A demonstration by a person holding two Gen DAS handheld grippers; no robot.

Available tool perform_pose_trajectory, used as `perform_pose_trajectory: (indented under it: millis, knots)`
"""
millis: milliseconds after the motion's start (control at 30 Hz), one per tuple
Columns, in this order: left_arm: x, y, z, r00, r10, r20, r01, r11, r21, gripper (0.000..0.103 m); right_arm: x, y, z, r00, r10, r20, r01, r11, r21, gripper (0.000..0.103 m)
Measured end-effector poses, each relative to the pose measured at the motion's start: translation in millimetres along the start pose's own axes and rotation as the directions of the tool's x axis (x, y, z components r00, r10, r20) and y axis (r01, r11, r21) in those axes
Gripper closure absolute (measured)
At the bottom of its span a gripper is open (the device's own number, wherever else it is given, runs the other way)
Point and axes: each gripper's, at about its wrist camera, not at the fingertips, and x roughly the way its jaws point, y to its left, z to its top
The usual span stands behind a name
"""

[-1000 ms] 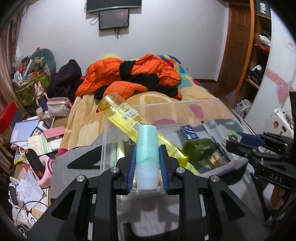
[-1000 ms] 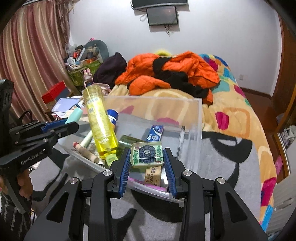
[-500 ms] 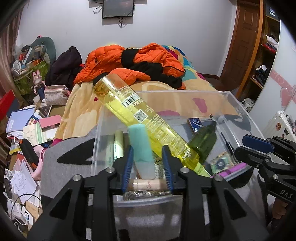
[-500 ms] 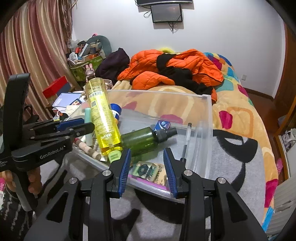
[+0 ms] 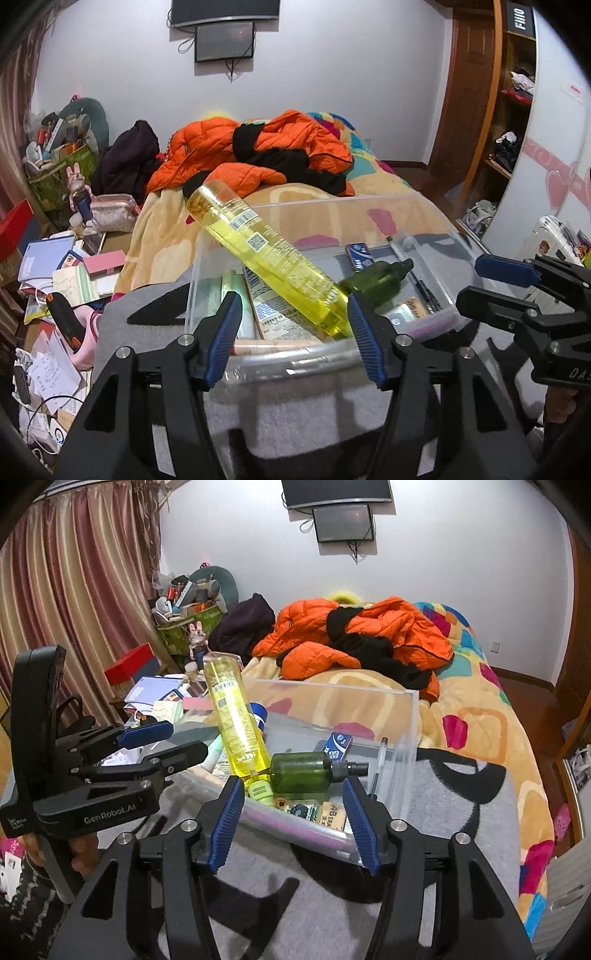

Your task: Organize objects

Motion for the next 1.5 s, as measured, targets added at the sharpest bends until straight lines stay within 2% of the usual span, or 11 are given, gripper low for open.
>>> perform_pose_trajectory:
  millis: [100,333,400,433,533,867,1500]
  knots:
    - [-11,-4,-4,1.0,-0.009,0.021,0.009,1.0,-0.001,0.032,-10,1,-2,1.0,-0.003,0.015,0.003,1.0,0.002,0.041]
    - [-29,-13,-17,0.999,-0.015,0.035,0.015,1.0,0.008,0.028,-33,3,-12,0.998,-0.028,0.055,0.029,1.0,-0.005,0.026]
    - [-34,-16,-20,0.999,-0.007,0.043,0.006,1.0,0.01,0.013,-37,4,-15,0.998,-0.029,0.059,0.029,1.0,-0.008,0.025]
    - [-37,-17,-22,0.999,0.0,0.055,0.0,1.0,0.009,0.011,-39,5,-18,0.998,-0.029,0.061,0.03,1.0,-0.009,0.025]
    - [-47,-21,-28,0.997,0.001,0.075,-0.002,1.0,0.012,0.01,-44,6,-23,0.997,-0.029,0.065,0.029,1.0,-0.005,0.025]
    - [-57,-29,-46,0.997,-0.011,0.072,0.012,1.0,-0.009,0.009,-49,7,-41,0.998,-0.017,0.054,0.017,1.0,0.01,0.024]
    - [-59,-31,-54,0.998,-0.028,0.054,0.03,0.999,-0.031,0.009,-48,9,-48,0.999,-0.009,0.041,0.008,1.0,0.017,0.024]
